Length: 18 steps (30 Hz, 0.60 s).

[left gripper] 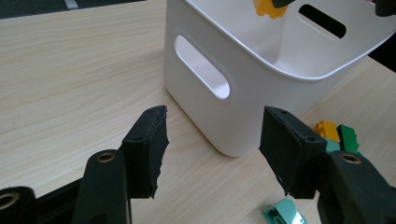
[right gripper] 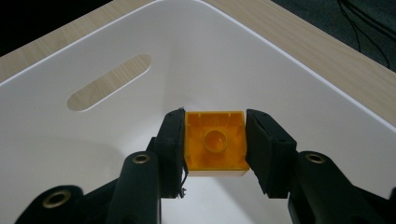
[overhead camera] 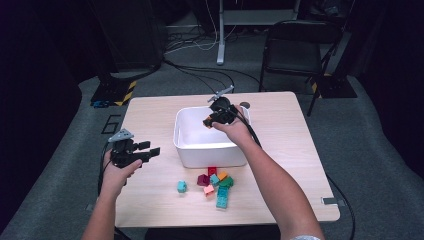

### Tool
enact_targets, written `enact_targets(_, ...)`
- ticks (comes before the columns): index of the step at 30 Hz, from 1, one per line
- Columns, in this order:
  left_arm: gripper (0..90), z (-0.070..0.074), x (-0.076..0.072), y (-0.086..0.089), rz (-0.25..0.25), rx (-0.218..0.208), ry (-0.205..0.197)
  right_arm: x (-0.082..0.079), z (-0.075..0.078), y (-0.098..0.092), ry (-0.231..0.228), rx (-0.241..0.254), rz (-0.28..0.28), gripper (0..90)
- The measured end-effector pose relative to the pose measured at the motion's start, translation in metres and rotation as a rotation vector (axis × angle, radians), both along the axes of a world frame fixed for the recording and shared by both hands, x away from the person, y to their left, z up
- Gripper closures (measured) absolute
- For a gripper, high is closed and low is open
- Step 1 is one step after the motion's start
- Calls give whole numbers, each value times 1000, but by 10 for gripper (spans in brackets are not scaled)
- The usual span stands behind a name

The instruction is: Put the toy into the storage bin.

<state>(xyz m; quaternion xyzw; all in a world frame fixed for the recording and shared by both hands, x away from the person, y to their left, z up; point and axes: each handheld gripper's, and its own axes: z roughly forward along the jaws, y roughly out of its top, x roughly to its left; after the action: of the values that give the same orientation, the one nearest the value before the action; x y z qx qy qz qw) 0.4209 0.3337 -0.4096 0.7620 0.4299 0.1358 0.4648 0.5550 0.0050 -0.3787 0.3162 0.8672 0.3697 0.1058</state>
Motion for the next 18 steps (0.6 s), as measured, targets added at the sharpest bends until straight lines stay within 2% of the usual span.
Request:
enact_targets(8, 407, -1, 0, 0, 0, 4, 0, 2, -2, 3, 9, -5, -6, 562)
enact_targets(11, 404, -1, 0, 0, 0, 3, 1, 0, 1, 1, 16, 7, -16, 538)
enact_targets(18, 400, 0, 0, 1, 7, 5, -2, -13, 12, -7, -11, 18, -1, 544)
